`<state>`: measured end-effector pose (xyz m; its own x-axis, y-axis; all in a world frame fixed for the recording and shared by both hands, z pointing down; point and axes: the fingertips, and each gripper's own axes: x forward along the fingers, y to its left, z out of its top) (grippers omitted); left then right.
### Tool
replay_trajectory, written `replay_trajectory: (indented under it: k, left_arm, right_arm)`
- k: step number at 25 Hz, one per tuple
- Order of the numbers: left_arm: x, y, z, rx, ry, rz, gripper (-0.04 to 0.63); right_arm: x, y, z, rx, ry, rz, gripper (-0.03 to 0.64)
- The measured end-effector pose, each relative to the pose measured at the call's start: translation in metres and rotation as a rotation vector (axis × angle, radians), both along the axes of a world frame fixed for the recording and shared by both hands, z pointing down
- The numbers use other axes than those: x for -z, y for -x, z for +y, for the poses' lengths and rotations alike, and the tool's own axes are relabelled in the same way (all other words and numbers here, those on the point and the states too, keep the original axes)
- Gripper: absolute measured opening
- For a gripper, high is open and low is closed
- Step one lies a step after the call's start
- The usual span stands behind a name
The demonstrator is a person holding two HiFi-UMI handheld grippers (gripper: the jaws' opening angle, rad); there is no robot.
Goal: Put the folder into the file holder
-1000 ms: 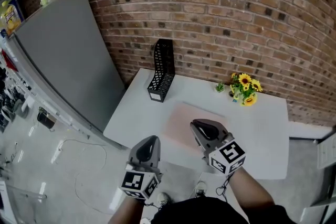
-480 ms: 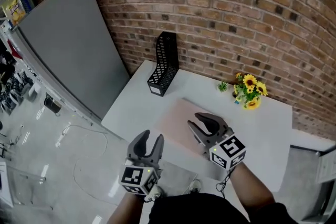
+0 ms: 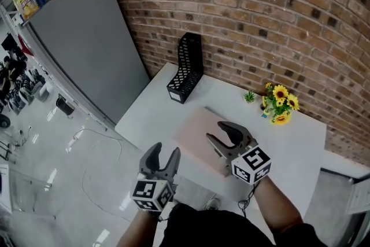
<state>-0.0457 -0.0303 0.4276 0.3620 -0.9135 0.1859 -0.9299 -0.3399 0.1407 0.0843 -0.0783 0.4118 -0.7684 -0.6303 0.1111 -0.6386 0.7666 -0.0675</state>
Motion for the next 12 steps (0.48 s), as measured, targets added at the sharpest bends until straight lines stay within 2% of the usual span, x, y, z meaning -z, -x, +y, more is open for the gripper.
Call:
replay_trajectory:
  k: [12]
  left_arm:
    - [-0.038,0.013,-0.017,0.028,0.081,0.025,0.238]
  right_arm:
    - [-0.030,0.019,-0.026,0.047,0.050,0.045,0.244]
